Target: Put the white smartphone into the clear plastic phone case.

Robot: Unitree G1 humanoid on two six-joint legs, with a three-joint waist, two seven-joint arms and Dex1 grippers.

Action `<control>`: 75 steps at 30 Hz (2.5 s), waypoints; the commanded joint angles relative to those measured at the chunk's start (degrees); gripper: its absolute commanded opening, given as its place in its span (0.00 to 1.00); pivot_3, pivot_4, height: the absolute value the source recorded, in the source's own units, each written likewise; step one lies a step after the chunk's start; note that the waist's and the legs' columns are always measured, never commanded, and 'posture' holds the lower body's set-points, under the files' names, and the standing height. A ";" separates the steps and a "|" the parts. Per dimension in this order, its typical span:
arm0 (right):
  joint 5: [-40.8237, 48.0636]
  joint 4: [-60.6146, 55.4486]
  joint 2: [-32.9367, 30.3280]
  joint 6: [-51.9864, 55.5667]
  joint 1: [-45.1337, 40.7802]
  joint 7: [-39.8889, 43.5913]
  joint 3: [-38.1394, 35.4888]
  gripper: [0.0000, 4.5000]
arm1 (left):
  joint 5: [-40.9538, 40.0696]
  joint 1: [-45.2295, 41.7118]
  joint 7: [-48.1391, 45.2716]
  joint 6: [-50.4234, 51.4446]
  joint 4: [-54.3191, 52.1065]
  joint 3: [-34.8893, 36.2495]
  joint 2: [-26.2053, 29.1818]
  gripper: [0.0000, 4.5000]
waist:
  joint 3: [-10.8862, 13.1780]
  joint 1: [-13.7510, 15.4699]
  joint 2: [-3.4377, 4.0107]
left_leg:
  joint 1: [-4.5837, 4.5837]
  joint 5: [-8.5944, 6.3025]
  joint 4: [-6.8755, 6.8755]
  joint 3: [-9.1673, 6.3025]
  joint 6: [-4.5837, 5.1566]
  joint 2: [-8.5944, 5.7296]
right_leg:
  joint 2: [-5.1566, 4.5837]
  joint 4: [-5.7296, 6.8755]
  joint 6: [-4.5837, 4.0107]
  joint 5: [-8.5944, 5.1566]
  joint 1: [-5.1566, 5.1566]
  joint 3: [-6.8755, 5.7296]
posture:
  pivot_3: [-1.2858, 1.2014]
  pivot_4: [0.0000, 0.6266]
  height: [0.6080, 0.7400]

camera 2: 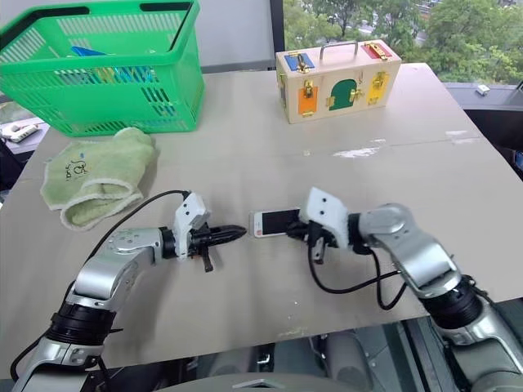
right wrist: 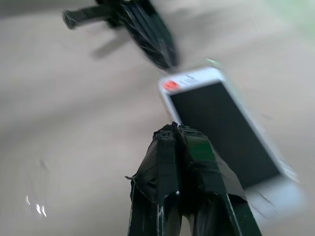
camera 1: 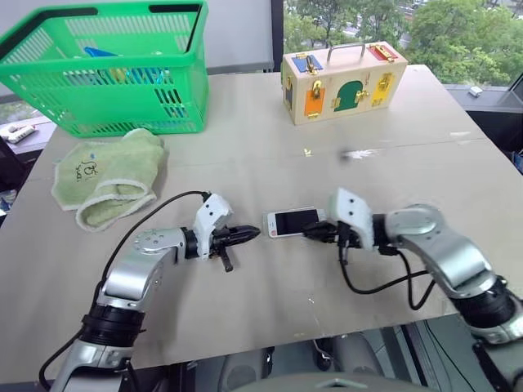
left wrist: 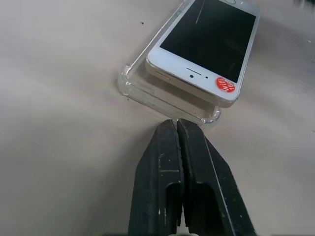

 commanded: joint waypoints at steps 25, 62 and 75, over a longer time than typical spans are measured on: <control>-5.28 16.79 2.94 -9.53 -8.26 6.52 2.83 0.00 | -0.39 1.79 0.79 -0.52 -1.69 0.75 -0.47 0.01 | 0.00 -0.10 0.00 | 0.06 0.00 0.09 0.01 0.00 0.01 | 0.01 0.20 -0.01 0.00 -0.01 0.01 | 0.52 0.24 1.00; -13.27 26.21 11.34 -10.79 -11.33 -1.54 7.14 0.00 | -0.24 1.99 0.81 -0.60 -1.16 1.25 -0.39 0.01 | -0.04 -0.34 0.00 | 0.07 0.00 0.07 0.01 -0.01 0.02 | -0.01 0.25 -0.07 0.03 -0.03 0.01 | 0.52 0.24 1.00; -22.69 30.90 9.37 -11.71 -9.79 -1.58 14.48 0.00 | -0.34 2.58 1.08 -0.52 -1.75 1.27 -0.44 0.01 | -0.71 -0.49 0.02 | 0.20 0.00 0.09 0.01 -0.01 0.07 | -0.06 0.30 -0.01 -0.01 0.03 0.02 | 0.52 0.24 1.00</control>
